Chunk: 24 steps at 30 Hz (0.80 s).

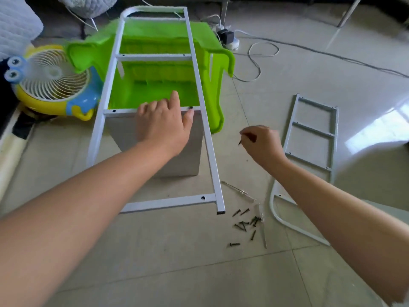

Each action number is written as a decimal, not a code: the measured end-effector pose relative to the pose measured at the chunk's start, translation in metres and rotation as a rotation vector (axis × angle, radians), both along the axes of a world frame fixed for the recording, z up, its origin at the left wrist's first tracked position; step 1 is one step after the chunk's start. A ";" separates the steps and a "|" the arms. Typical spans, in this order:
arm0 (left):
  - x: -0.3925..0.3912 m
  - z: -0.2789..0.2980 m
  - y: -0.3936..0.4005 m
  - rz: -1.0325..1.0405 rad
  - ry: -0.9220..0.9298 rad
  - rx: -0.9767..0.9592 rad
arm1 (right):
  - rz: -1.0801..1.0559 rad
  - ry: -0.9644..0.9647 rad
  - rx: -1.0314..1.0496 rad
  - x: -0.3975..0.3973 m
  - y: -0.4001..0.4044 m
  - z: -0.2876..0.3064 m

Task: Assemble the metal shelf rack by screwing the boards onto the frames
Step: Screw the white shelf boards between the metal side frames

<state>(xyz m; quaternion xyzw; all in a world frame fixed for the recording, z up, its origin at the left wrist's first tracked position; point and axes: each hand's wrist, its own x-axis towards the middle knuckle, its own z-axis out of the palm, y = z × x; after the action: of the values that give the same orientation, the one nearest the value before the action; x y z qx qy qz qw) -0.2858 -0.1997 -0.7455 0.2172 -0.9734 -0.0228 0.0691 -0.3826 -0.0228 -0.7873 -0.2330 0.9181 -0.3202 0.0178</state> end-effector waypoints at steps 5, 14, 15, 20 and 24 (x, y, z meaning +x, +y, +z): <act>0.028 0.009 -0.036 -0.014 0.091 -0.030 | -0.029 0.120 -0.320 0.008 -0.061 0.063; 0.052 0.024 -0.084 -0.022 -0.088 -0.019 | 0.249 0.009 -0.302 0.042 -0.134 0.084; 0.053 0.024 -0.086 0.010 -0.074 -0.020 | 0.268 0.011 -0.279 0.043 -0.137 0.081; 0.052 0.027 -0.092 0.083 -0.065 0.124 | 0.193 -0.053 -0.268 0.039 -0.150 0.072; 0.046 0.031 -0.096 0.052 -0.138 0.102 | 0.165 -0.099 -0.221 0.039 -0.161 0.068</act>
<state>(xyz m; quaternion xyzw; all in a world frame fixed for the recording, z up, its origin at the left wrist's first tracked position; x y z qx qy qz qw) -0.2401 -0.2956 -0.7143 0.2465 -0.9675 -0.0555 -0.0085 -0.3434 -0.1835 -0.7193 -0.2919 0.8529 -0.4281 0.0637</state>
